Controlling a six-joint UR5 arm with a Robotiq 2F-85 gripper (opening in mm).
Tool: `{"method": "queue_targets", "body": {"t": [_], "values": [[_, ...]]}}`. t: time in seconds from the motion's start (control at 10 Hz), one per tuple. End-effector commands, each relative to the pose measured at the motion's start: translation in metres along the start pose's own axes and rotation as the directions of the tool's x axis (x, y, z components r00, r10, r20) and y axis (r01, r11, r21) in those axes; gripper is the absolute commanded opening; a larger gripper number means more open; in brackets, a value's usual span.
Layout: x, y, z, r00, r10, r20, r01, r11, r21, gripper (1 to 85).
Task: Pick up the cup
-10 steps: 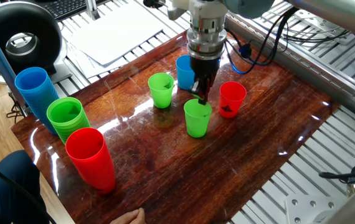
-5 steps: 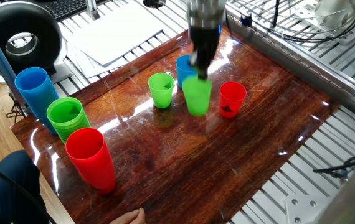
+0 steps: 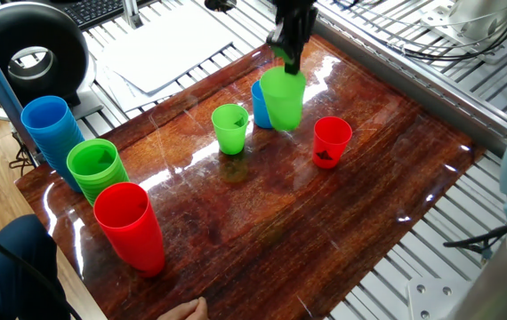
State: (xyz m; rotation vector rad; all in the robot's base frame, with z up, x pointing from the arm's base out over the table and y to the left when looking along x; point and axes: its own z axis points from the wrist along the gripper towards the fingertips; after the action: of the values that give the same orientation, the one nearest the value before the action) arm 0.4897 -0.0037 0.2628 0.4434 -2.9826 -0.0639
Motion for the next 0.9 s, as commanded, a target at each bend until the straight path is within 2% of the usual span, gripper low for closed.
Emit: {"method": "queue_targets", "body": {"t": [0.0,0.1,0.2,0.5,0.8], "values": [[0.0013,0.0092,-0.0162,1.000,-0.002,0.018,0.002,1.000,-0.004,1.3],[0.0003,0.0093,-0.0154,1.000,-0.004,0.017,0.004,1.000,0.002,1.3],[-0.0026,0.0137,-0.0153,1.000,-0.009,0.027,0.010,1.000,-0.014,1.3],[-0.0033,0.0097,-0.0148,0.999,-0.021,0.026,0.021,1.000,0.004,1.3],[-0.0029,0.0153,-0.0154,0.999,-0.037,0.031,0.037,0.999,-0.012,1.3]]}}
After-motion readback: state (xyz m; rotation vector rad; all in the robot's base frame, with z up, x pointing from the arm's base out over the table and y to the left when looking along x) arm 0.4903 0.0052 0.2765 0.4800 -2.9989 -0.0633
